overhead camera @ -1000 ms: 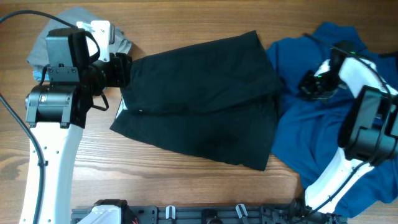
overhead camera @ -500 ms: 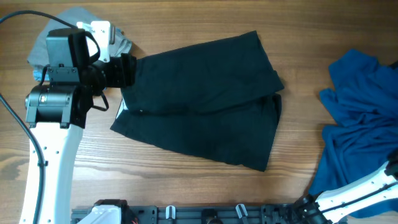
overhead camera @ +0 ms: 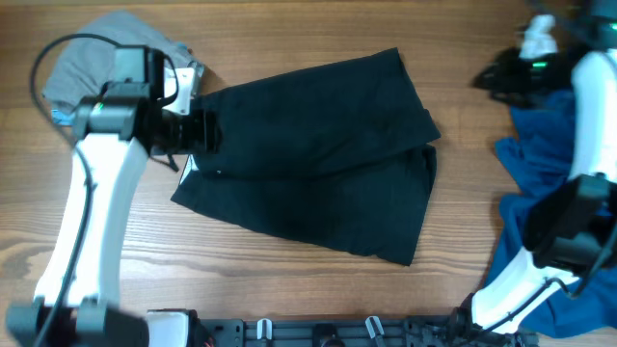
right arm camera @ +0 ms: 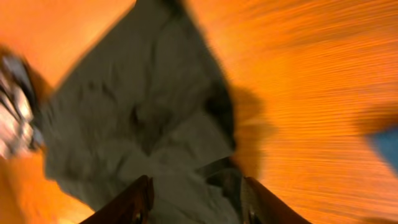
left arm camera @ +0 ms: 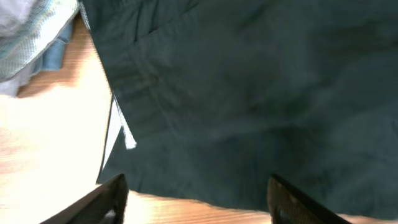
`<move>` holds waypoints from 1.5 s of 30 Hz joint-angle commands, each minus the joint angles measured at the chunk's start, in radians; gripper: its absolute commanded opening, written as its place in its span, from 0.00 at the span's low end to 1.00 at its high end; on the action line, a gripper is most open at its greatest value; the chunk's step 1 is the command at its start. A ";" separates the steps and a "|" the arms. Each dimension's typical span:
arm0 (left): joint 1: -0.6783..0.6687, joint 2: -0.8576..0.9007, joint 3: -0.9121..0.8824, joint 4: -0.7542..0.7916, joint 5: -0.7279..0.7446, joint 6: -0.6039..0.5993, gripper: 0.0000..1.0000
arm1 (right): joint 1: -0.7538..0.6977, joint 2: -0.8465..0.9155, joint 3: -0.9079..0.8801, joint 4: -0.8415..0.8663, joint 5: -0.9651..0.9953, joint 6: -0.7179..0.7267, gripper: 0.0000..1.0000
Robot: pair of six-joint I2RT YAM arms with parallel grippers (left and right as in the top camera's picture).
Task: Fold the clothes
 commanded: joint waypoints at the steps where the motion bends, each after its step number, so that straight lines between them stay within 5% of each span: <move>1: 0.006 0.125 -0.011 0.105 0.015 0.002 0.68 | 0.114 -0.007 -0.084 0.150 0.082 -0.045 0.59; 3: 0.006 0.148 -0.011 0.138 0.048 0.002 0.66 | 0.166 -0.006 -0.150 0.327 0.135 -0.042 0.66; 6: 0.006 0.141 -0.008 0.170 0.090 0.002 0.76 | 0.219 0.000 -0.286 0.676 0.206 -0.016 0.79; 9: 0.006 0.099 -0.003 0.143 0.123 0.002 0.77 | 0.234 0.053 -0.402 1.030 0.238 0.019 0.80; 14: 0.003 0.058 -0.003 0.112 0.142 0.002 0.77 | 0.233 0.207 -0.404 1.216 0.171 0.088 0.76; 29: 0.004 0.057 -0.003 0.110 0.141 0.002 0.78 | 0.248 0.337 -0.405 1.244 -0.008 0.111 0.62; 36: 0.004 0.057 -0.003 0.110 0.141 0.002 0.78 | 0.207 0.299 -0.354 1.271 -0.116 0.165 0.04; 42: 0.004 0.057 -0.003 0.137 0.141 0.002 0.78 | 0.118 0.148 -0.347 1.271 -0.119 0.224 0.04; 45: 0.004 0.057 -0.003 0.163 0.141 0.003 0.79 | 0.121 0.145 -0.350 1.266 -0.119 0.188 0.40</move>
